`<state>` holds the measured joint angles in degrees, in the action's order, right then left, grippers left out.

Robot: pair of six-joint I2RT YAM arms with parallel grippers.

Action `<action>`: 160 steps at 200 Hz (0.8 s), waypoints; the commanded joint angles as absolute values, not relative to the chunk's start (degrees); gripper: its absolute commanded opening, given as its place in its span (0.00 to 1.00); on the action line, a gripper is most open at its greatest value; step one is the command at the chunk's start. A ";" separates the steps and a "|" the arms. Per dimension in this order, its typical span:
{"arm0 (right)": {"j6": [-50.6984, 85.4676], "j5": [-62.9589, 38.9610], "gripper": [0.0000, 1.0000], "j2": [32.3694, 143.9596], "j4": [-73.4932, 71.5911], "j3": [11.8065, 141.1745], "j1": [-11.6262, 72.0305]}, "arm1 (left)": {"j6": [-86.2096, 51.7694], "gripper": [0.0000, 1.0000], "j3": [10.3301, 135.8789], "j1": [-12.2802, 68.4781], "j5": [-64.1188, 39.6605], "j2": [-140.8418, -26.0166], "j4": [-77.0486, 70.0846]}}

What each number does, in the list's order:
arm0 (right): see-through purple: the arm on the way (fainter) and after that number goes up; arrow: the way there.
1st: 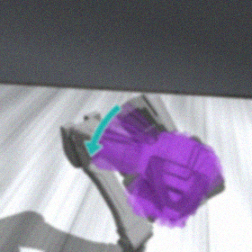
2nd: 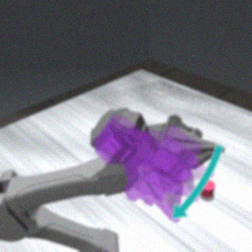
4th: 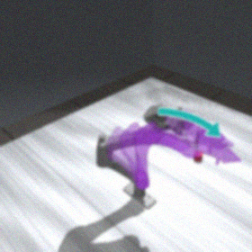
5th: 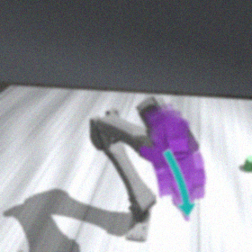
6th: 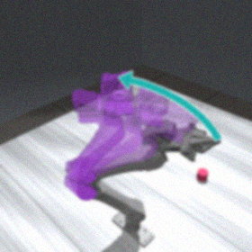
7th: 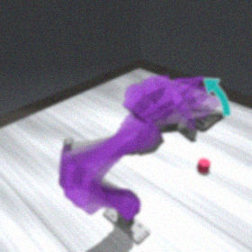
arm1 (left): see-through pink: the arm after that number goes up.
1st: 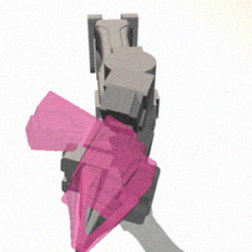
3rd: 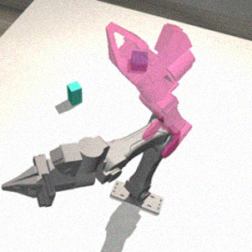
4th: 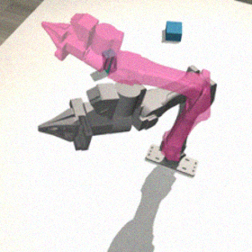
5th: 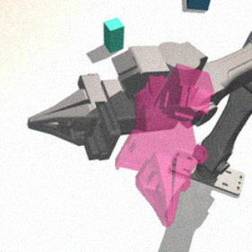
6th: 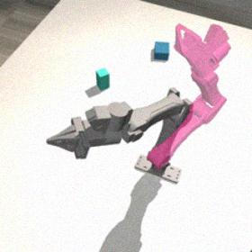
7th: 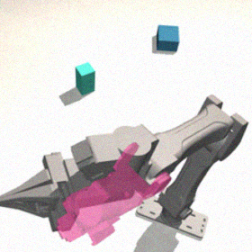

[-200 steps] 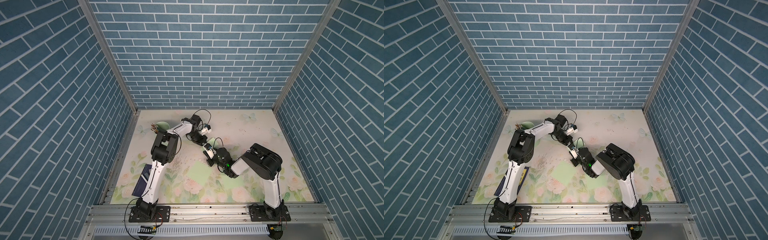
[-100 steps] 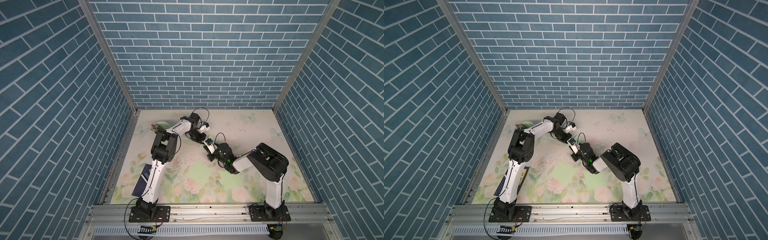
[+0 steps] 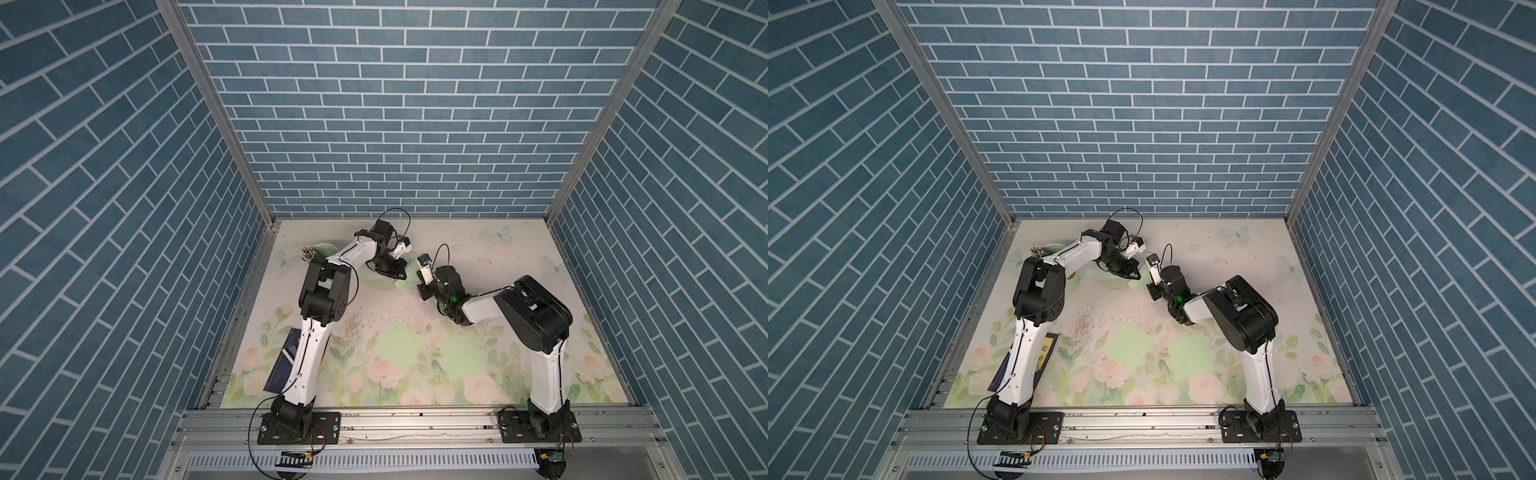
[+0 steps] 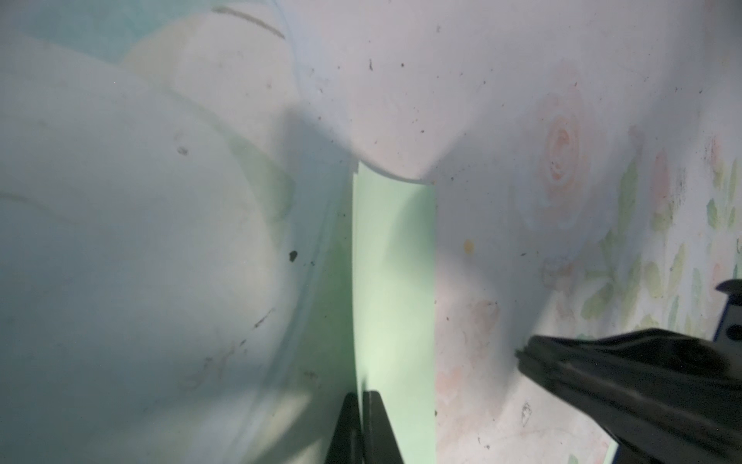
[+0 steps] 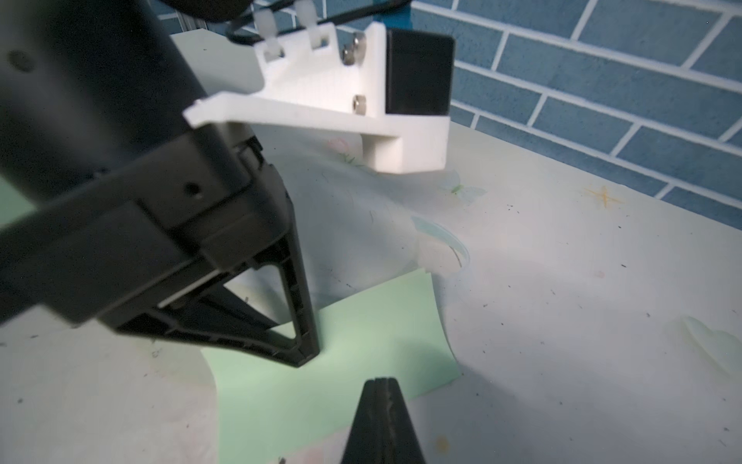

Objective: Fold the square paper along the opposite sides
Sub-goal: Smooth out the paper at the center of the board.

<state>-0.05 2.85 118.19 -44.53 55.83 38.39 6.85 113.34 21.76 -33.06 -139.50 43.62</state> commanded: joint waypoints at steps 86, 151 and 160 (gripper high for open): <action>5.95 1.78 0.00 125.33 -21.20 70.32 33.90 | 5.54 0.00 109.25 20.92 -19.98 -147.13 47.59; 9.11 -0.98 0.00 127.09 -18.89 71.19 29.92 | 4.28 0.00 108.81 20.92 -18.71 -147.95 47.54; 9.32 -1.87 0.00 127.00 -19.09 71.10 29.50 | 4.05 0.00 108.79 20.92 -18.40 -148.16 47.55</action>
<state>6.70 -0.89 124.68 -23.97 71.05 31.18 4.54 113.27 21.76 -33.04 -139.46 43.44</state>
